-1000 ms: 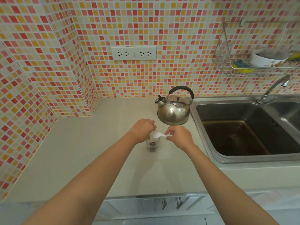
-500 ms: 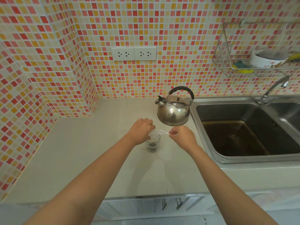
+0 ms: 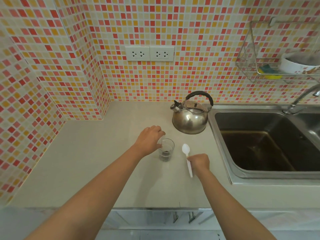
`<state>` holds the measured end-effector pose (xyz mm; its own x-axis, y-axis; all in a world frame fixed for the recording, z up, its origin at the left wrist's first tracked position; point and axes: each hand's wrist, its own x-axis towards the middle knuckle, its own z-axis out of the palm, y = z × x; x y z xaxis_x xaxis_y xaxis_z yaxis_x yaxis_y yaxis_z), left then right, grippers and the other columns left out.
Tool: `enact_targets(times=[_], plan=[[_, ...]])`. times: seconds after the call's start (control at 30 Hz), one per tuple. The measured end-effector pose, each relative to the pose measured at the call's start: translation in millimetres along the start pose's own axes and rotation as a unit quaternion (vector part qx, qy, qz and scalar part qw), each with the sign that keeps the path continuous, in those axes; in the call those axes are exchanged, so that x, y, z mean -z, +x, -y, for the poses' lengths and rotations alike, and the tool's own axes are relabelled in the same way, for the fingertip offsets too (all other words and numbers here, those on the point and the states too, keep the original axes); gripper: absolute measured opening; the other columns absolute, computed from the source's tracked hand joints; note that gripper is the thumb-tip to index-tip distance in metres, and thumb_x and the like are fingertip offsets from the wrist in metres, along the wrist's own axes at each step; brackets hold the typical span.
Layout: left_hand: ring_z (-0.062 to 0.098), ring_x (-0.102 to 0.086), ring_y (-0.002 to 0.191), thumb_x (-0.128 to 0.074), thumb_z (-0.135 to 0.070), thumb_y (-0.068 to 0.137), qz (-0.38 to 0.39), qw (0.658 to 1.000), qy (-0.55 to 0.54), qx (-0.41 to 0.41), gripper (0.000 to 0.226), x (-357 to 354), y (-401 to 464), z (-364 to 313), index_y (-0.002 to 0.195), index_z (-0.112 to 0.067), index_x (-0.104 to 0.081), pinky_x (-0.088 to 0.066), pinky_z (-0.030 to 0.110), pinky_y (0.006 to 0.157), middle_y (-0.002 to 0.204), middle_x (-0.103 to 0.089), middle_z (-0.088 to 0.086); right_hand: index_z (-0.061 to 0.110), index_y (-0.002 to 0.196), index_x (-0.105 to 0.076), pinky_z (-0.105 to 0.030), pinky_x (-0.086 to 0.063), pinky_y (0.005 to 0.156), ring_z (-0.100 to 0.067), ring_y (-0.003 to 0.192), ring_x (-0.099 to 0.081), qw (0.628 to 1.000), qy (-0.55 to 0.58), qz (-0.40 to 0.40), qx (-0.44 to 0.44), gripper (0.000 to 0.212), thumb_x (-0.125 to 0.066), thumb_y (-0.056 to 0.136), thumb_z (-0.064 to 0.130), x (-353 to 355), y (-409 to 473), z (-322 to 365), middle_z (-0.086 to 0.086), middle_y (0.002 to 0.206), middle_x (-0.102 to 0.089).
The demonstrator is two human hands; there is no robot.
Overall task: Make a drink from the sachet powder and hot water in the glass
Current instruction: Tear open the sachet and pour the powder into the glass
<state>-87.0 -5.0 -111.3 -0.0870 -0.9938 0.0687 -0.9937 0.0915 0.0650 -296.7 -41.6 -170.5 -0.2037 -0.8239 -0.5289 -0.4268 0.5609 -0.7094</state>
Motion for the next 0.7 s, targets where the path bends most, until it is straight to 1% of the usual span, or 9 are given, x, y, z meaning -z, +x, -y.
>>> enact_targets(times=[0.07,0.17,0.27,0.43,0.5,0.57,0.6,0.63,0.7], plan=[[0.021,-0.053,0.111,-0.066,-0.035,0.085,-0.004,1.000,-0.003,-0.004,0.051,0,-2,-1,0.132,-0.020,-0.055,-0.041,0.031,0.090,0.122,-0.057,0.001,0.005,0.060,-0.056,-0.030,-0.043,0.061,-0.029,0.069,-0.060,0.999,-0.036,-0.006,0.001,0.023,-0.073,0.075,0.010,-3,0,0,-0.017,0.087,-0.070],[0.021,-0.054,0.109,-0.066,-0.036,0.085,-0.011,1.000,-0.016,-0.003,0.051,-1,-3,-3,0.132,-0.020,-0.055,-0.041,0.031,0.089,0.122,-0.058,0.001,0.001,0.079,-0.065,-0.032,-0.048,0.066,-0.033,0.082,-0.066,0.997,-0.081,-0.012,0.013,0.013,-0.072,0.075,0.011,-6,1,-1,-0.020,0.098,-0.071],[0.021,-0.053,0.110,-0.065,-0.037,0.085,-0.013,0.999,-0.029,-0.003,0.051,-2,-3,-3,0.132,-0.020,-0.054,-0.040,0.031,0.089,0.122,-0.057,0.001,-0.003,0.094,-0.068,-0.037,-0.052,0.076,-0.037,0.094,-0.067,0.995,-0.100,-0.008,0.017,0.024,-0.072,0.076,0.014,-9,3,-2,-0.021,0.104,-0.070],[0.020,-0.053,0.110,-0.066,-0.039,0.083,-0.021,0.999,-0.039,0.001,0.053,-4,-4,-1,0.132,-0.020,-0.054,-0.040,0.032,0.091,0.121,-0.058,0.000,0.000,0.095,-0.069,-0.037,-0.053,0.080,-0.035,0.093,-0.067,0.990,-0.135,-0.001,0.028,0.025,-0.072,0.080,0.020,-8,5,-3,-0.018,0.103,-0.071],[0.019,-0.053,0.111,-0.066,-0.041,0.082,-0.030,0.998,-0.049,0.008,0.054,-5,-4,-1,0.131,-0.021,-0.055,-0.040,0.031,0.092,0.121,-0.058,-0.001,0.004,0.097,-0.069,-0.038,-0.051,0.082,-0.033,0.094,-0.066,0.986,-0.153,-0.026,0.063,0.026,-0.069,0.083,0.026,-7,3,-3,-0.014,0.104,-0.071],[0.018,-0.053,0.113,-0.068,-0.044,0.080,-0.049,0.995,-0.081,0.032,0.055,-6,-4,-1,0.130,-0.022,-0.056,-0.040,0.029,0.094,0.121,-0.058,-0.003,0.007,0.101,-0.069,-0.037,-0.050,0.083,-0.031,0.095,-0.066,0.979,-0.127,-0.086,0.136,0.030,-0.065,0.086,0.033,-6,-3,3,-0.012,0.104,-0.071],[0.016,-0.054,0.113,-0.069,-0.045,0.079,-0.063,0.990,-0.111,0.053,0.056,-6,-5,-3,0.129,-0.023,-0.057,-0.040,0.029,0.094,0.120,-0.059,-0.004,0.007,0.096,-0.070,-0.038,-0.051,0.081,-0.030,0.090,-0.066,0.974,-0.089,-0.104,0.178,0.031,-0.063,0.087,0.036,-5,-6,9,-0.011,0.099,-0.071],[0.015,-0.054,0.112,-0.071,-0.045,0.078,-0.079,0.983,-0.150,0.077,0.055,-6,-5,-4,0.127,-0.023,-0.058,-0.042,0.028,0.093,0.119,-0.059,-0.005,0.008,0.085,-0.070,-0.038,-0.052,0.076,-0.028,0.080,-0.066,0.969,-0.054,-0.095,0.222,0.034,-0.061,0.088,0.040,-5,-9,16,-0.011,0.087,-0.071],[0.012,-0.057,0.107,-0.074,-0.045,0.075,-0.109,0.959,-0.230,0.124,0.054,-3,-4,-10,0.123,-0.024,-0.061,-0.045,0.026,0.089,0.115,-0.060,-0.007,0.004,0.065,-0.066,-0.037,-0.049,0.068,-0.026,0.064,-0.060,0.961,-0.017,-0.017,0.276,0.049,-0.058,0.087,0.048,-7,-16,37,-0.010,0.065,-0.065]])
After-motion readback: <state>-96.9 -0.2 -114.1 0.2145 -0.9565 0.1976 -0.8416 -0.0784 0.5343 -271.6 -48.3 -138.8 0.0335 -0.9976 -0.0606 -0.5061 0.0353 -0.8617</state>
